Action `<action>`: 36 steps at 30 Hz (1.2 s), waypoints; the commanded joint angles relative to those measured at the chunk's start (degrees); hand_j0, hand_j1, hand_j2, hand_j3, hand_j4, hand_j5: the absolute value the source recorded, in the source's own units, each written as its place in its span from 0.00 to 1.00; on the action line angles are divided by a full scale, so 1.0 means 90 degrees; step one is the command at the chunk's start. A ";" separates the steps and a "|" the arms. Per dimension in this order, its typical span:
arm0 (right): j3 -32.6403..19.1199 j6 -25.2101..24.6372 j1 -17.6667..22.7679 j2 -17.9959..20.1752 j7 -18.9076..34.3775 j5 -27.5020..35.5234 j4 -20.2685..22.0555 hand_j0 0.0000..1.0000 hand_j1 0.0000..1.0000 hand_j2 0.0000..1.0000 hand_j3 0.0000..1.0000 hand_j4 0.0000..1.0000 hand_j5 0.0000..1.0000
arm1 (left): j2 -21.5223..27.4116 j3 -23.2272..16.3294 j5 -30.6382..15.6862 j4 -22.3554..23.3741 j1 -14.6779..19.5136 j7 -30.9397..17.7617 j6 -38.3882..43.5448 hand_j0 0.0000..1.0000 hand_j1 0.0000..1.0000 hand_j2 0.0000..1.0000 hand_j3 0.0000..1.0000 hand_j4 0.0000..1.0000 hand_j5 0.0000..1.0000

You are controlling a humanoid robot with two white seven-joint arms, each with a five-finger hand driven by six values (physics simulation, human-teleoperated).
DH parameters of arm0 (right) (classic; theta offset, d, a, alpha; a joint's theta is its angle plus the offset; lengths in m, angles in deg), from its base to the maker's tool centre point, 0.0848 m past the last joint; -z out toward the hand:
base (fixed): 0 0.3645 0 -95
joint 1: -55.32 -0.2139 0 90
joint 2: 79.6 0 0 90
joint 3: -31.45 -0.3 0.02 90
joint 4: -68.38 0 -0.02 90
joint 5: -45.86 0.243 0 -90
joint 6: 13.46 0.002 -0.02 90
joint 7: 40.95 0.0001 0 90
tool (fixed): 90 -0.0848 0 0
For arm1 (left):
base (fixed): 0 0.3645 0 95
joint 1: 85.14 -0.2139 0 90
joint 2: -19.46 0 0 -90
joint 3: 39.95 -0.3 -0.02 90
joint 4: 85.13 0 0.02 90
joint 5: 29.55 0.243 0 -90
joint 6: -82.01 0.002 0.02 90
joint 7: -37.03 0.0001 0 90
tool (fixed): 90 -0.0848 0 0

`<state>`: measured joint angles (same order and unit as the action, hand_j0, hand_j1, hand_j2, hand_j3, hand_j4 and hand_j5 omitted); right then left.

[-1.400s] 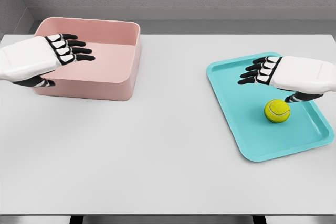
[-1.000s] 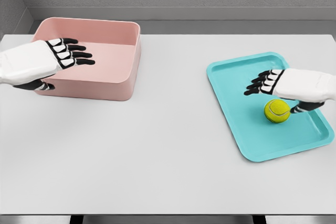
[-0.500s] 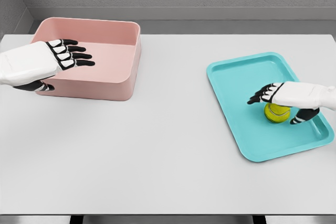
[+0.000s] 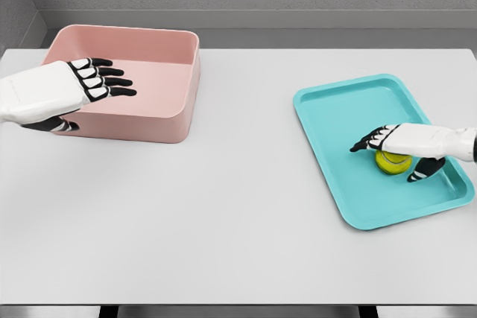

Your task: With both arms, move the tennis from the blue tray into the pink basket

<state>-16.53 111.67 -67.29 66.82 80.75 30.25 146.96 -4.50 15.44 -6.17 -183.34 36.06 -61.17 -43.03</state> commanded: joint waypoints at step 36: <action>-0.0352 -0.0014 -0.0049 0.0020 0.0238 0.0026 0.0126 0.56 0.56 0.56 0.56 0.56 0.56 | 0.0074 0.0007 -0.0068 -0.0034 0.0010 0.0003 0.0005 1.00 1.00 1.00 1.00 1.00 1.00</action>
<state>-18.91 111.69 -67.73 66.88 82.79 29.97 147.87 -3.91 15.46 -6.43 -183.57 36.15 -61.17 -43.03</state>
